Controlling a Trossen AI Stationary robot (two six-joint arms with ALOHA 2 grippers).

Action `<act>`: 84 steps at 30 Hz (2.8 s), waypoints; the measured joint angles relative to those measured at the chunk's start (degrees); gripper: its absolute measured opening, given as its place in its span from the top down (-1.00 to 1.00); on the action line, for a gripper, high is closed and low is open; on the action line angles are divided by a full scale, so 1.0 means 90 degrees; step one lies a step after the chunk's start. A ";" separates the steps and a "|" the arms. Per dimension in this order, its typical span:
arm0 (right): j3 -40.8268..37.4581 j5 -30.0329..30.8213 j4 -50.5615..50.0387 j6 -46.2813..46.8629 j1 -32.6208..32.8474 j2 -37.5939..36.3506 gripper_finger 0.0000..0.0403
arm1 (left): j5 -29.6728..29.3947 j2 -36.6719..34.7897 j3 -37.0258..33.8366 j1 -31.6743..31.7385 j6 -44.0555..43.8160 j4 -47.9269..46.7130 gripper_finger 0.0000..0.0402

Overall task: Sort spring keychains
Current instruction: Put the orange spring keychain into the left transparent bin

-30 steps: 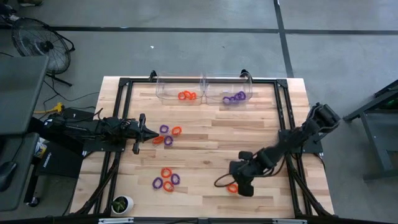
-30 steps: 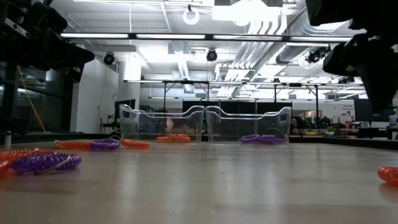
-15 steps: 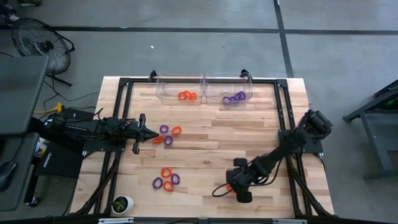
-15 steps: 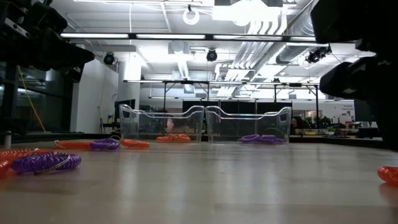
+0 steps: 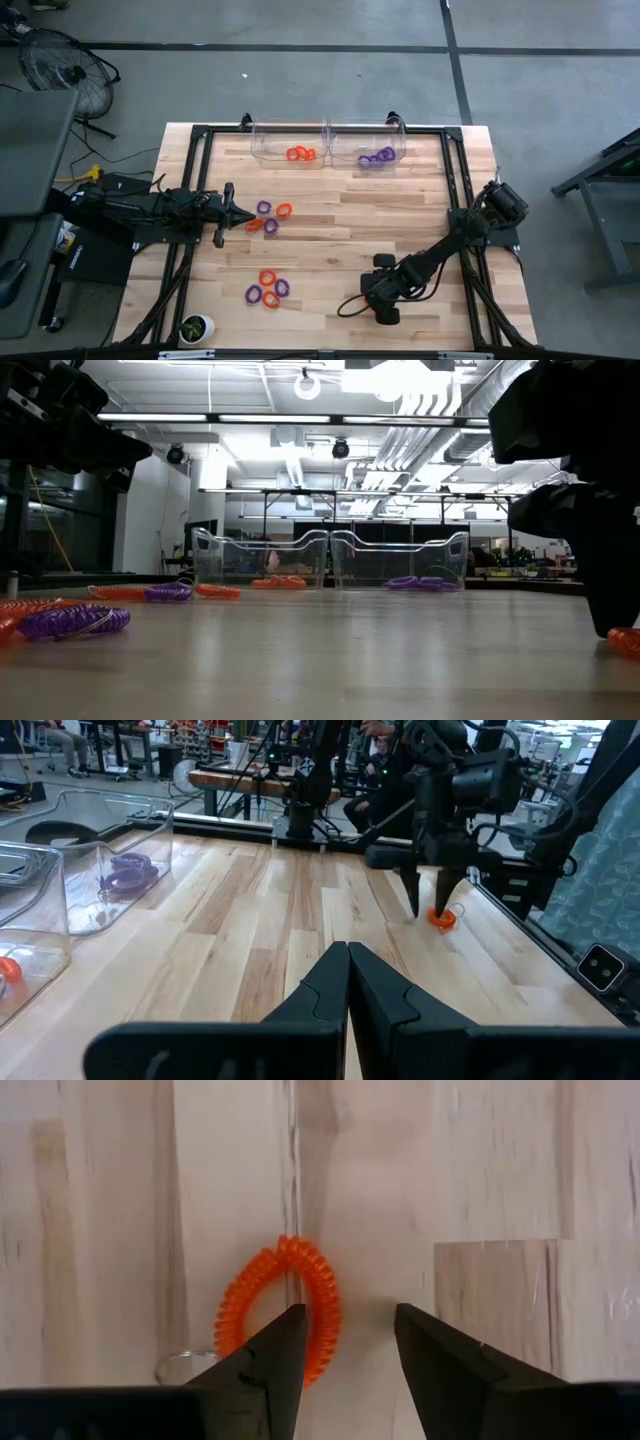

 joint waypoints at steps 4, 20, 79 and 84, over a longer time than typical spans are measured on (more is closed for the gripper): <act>0.0022 0.0015 0.0020 0.0235 0.0003 0.0105 0.25 | 0.0000 0.0001 0.0000 0.0000 0.0000 0.0000 1.00; 0.0019 0.0253 -0.0031 0.0476 0.0007 0.0326 0.41 | 0.0000 0.0002 0.0000 0.0000 0.0000 0.0000 1.00; 0.1864 0.1272 -0.0315 -0.1911 -0.1807 0.0222 1.00 | 0.0002 0.0002 0.0000 0.0000 0.0000 0.0000 1.00; 0.2345 0.1076 -0.0410 -0.2490 -0.2453 0.0220 1.00 | 0.0002 0.0001 0.0000 0.0000 0.0000 0.0000 1.00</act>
